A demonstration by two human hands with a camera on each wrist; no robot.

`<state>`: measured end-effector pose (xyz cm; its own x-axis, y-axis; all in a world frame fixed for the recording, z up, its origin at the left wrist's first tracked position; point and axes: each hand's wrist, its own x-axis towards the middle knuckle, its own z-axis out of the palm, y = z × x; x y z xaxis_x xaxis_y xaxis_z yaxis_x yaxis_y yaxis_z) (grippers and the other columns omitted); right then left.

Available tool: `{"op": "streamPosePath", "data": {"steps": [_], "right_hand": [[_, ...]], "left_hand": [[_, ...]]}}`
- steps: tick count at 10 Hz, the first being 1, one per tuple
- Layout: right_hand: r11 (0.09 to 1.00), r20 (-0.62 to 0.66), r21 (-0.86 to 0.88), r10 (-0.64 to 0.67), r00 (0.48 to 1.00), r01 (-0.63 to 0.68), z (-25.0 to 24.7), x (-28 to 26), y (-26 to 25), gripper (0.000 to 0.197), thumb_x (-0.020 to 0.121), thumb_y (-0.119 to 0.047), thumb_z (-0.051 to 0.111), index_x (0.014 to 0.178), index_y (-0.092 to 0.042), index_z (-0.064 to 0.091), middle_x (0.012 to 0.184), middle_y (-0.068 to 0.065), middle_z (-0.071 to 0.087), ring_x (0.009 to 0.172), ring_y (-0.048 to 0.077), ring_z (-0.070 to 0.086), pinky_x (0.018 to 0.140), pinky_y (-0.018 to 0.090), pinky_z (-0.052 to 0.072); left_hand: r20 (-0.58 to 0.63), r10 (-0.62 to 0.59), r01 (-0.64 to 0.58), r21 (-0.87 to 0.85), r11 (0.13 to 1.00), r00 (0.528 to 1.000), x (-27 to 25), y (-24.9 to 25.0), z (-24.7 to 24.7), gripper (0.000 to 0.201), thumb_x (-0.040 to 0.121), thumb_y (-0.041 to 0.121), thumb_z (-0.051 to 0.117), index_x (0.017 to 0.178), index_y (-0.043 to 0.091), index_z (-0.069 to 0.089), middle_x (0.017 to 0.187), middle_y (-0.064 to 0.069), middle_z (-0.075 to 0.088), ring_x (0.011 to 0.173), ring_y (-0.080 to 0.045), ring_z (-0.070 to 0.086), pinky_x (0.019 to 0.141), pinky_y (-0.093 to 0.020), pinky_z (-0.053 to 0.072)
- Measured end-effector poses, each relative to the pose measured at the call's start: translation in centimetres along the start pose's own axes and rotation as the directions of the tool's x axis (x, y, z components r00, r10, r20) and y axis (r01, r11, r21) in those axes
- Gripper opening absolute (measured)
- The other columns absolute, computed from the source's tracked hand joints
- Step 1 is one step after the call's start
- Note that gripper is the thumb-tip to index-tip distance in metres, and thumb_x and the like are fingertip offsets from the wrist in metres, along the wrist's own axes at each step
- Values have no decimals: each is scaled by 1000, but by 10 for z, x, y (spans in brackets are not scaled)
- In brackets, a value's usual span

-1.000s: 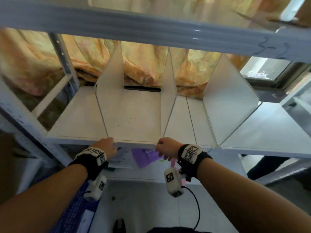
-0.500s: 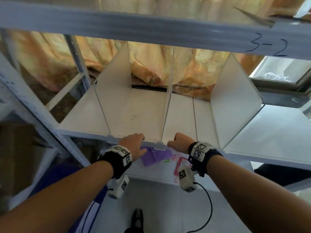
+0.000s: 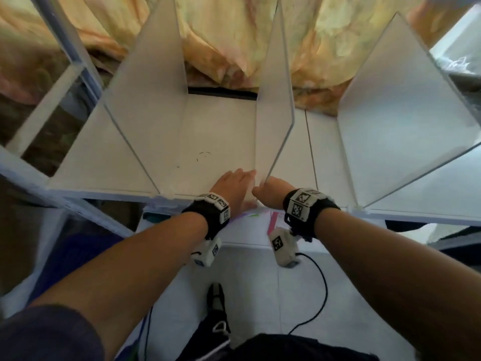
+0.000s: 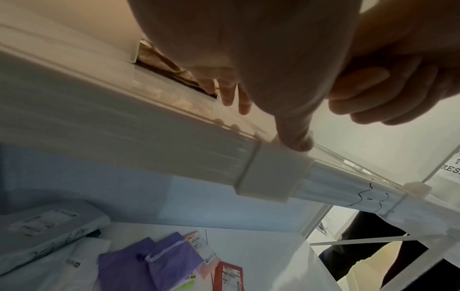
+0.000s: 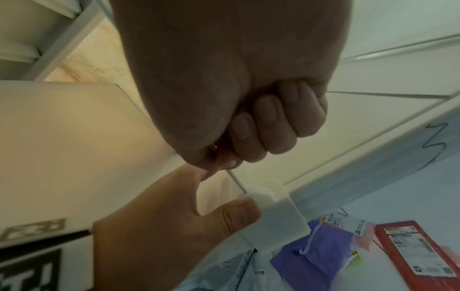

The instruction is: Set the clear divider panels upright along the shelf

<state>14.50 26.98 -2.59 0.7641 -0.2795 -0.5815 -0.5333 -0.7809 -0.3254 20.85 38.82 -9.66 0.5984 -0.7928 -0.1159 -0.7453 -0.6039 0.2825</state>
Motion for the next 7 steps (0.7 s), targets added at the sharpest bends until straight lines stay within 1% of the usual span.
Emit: {"op": "streamPosePath", "data": {"steps": [1, 2, 3, 4, 5, 6, 7], "right_hand": [[1000, 33, 3, -17, 999, 17, -6, -5, -2, 36, 101, -23, 38, 123, 0, 57, 128, 20, 57, 116, 33, 56, 94, 34, 43], [1000, 67, -24, -15, 998, 17, -10, 2, 0, 38, 102, -25, 39, 125, -1, 56, 130, 20, 56, 120, 33, 54, 94, 32, 43], [1000, 69, 9, -2, 998, 2, -8, 0, -2, 34, 101, -18, 39, 125, -1, 56, 126, 20, 58, 117, 34, 56, 86, 31, 45], [1000, 84, 11, -8, 996, 7, -4, -1, 1, 26, 100, -21, 40, 104, -5, 60, 100, 14, 61, 103, 30, 58, 76, 31, 45], [1000, 29, 15, -3, 1000, 2, -5, 3, 3, 25, 96, -27, 50, 73, -17, 49, 73, 0, 46, 89, 23, 51, 59, 23, 38], [997, 64, 81, 13, 998, -18, -5, -5, 3, 26, 94, -33, 53, 77, -13, 52, 69, 1, 50, 74, 23, 56, 61, 28, 48], [990, 108, 138, -35, 993, 20, -12, -25, 6, 29, 94, -35, 55, 89, -6, 61, 67, 4, 56, 55, 19, 54, 49, 28, 48]], "left_hand": [[33, -18, 18, -2, 1000, 999, 8, -7, 2, 105, 73, 64, 64, 151, 18, 10, 152, -6, 31, 143, -22, 22, 118, -40, 9], [59, -23, 22, 13, 1000, 998, 17, -11, -1, 114, 68, 72, 64, 152, 20, 7, 156, -5, 25, 146, -21, 15, 119, -41, 5], [62, -35, 33, 33, 999, 997, 16, -12, -4, 116, 67, 74, 64, 152, 19, 7, 156, -5, 26, 146, -21, 14, 119, -43, 3], [63, -102, 97, 77, 992, 993, 9, -8, -7, 117, 66, 76, 62, 151, 19, 7, 155, -4, 28, 145, -22, 16, 119, -46, 3], [65, -179, 173, 96, 980, 982, 5, -1, -15, 116, 64, 77, 63, 150, 17, 13, 153, -6, 30, 142, -26, 22, 118, -44, 12], [60, -172, 168, 58, 984, 983, 1, 6, -27, 97, 71, 64, 68, 144, 14, 28, 146, -8, 38, 134, -27, 34, 110, -41, 30], [33, -130, 129, 9, 992, 991, -10, 12, -46, 68, 85, 48, 61, 140, 17, 36, 143, -5, 42, 128, -25, 43, 105, -42, 38]]}}
